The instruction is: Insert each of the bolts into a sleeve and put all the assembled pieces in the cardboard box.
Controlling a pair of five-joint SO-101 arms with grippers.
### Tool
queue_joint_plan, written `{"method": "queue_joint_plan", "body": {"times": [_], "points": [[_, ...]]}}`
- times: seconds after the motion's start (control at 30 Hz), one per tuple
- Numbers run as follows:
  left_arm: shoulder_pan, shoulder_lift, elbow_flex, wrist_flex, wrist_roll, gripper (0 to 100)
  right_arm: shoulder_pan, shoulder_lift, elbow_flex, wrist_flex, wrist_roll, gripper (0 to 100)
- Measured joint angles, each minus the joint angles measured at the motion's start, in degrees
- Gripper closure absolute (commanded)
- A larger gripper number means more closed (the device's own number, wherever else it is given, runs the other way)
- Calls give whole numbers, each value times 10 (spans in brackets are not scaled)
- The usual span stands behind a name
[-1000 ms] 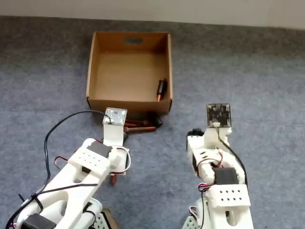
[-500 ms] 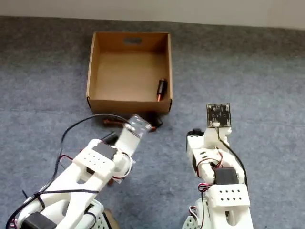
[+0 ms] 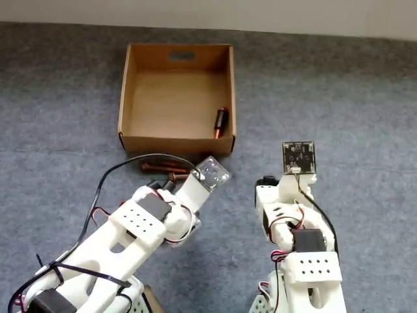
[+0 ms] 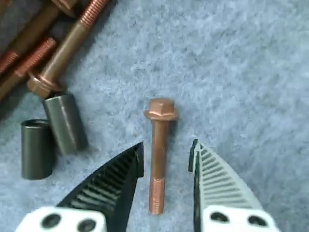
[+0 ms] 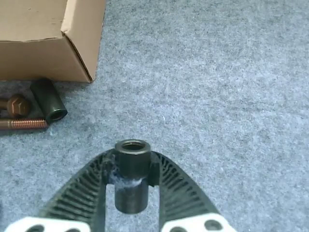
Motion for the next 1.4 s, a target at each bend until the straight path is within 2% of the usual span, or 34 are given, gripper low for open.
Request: {"method": "queue_joint_plan", "body": {"times": [0.27, 0.4, 0.6, 0.8, 0.87, 1.0, 1.27, 1.4], "points": [[1, 7, 8, -40, 0, 822, 0, 0, 0, 0, 0, 992], [1, 69, 4, -50, 0, 822, 0, 0, 0, 0, 0, 992], [0, 179, -66, -48, -2, 822, 0, 0, 0, 0, 0, 992], [2, 197, -88, -47, -2, 823, -1, -1, 13, 0, 0, 992], [2, 197, -88, -47, -2, 855, -1, -1, 13, 0, 0, 992], [5, 197, -88, -47, -1, 997, -1, -1, 13, 0, 0, 992], [19, 199, -89, -48, -3, 993, -1, -1, 13, 0, 0, 992], [0, 152, -88, -33, -4, 993, -1, -9, 14, 0, 0, 992]]}}
